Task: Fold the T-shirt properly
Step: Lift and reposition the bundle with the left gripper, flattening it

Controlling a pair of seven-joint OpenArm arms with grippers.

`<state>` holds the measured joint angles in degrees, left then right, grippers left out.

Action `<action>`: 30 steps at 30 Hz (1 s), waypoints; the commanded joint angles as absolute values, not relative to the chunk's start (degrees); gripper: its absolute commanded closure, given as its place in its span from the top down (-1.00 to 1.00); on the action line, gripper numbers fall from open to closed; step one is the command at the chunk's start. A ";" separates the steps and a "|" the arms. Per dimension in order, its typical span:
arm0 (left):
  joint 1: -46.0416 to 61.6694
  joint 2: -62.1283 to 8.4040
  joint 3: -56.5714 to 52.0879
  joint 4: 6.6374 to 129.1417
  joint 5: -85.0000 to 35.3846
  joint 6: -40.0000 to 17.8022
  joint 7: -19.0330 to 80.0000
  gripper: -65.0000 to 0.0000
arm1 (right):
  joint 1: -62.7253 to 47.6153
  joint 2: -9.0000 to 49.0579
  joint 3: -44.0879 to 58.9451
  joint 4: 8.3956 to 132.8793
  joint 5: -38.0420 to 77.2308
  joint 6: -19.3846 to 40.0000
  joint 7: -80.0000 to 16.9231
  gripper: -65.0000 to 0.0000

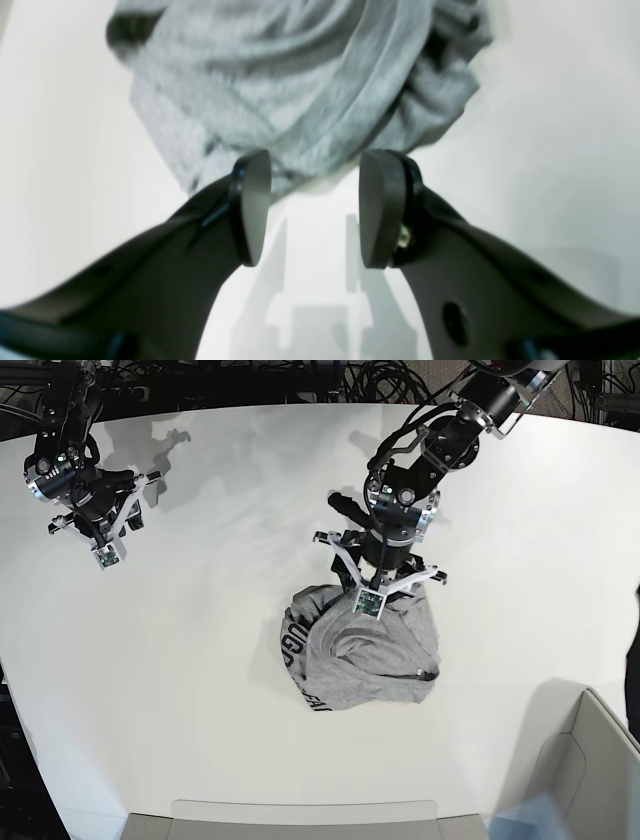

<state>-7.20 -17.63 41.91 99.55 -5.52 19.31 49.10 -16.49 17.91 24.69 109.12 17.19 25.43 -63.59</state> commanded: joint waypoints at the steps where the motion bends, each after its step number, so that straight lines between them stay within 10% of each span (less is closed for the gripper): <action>1: -8.31 -17.80 41.71 100.18 -4.35 19.74 48.13 -0.10 | -16.22 18.77 25.01 110.11 17.63 25.80 -62.90 -0.47; 30: -22.73 -17.98 57.27 83.21 -4.79 19.38 48.31 -0.05 | -16.84 18.95 25.01 109.76 17.63 25.80 -62.90 -0.48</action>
